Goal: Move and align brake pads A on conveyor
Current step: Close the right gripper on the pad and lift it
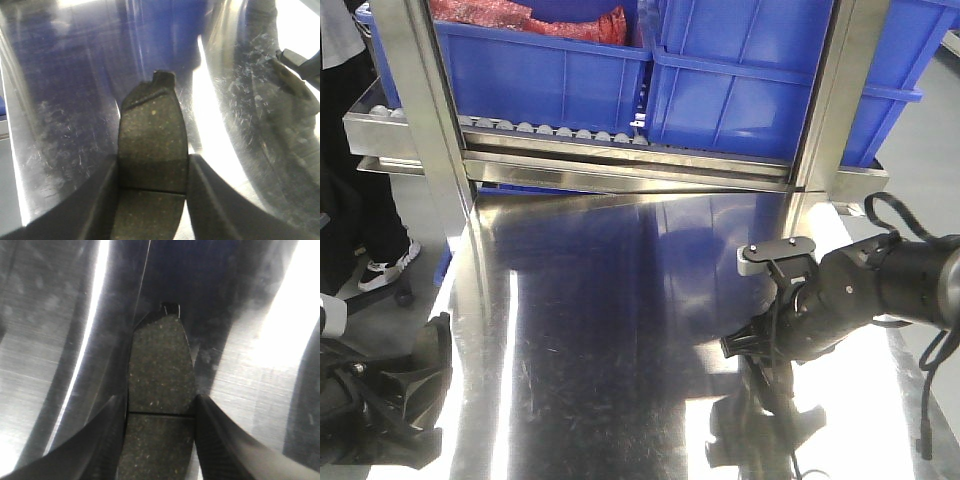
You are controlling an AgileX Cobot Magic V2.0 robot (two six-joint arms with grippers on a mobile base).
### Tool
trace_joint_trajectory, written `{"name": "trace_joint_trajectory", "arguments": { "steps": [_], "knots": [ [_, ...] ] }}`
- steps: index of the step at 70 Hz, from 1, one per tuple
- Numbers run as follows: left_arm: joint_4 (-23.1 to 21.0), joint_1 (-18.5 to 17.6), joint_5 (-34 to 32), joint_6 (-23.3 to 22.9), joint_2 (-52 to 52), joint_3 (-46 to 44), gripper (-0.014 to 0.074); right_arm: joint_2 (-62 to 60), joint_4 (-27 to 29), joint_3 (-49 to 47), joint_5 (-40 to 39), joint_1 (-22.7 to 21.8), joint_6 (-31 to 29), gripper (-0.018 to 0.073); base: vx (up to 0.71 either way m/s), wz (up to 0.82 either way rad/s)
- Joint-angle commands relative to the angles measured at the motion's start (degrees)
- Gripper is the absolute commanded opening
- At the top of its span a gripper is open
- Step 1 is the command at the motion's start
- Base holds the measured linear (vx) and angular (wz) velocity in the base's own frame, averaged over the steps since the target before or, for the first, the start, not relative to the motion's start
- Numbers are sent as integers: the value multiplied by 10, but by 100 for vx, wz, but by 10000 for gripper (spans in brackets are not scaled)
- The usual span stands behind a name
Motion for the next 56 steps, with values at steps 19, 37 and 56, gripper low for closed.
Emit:
{"name": "trace_joint_trajectory", "arguments": {
  "steps": [19, 37, 56],
  "knots": [
    [0, -2, -51, -2, -6, -17, 101, -80, -3, -11, -3, -1, 0, 38, 0, 0],
    [0, -2, -51, -2, -6, -17, 101, -182, -3, 4, 20, 0, -13, 38, 0, 0],
    [0, -2, -51, -2, -6, -17, 101, -327, -3, 136, -31, 0, -14, 38, 0, 0]
  ]
}}
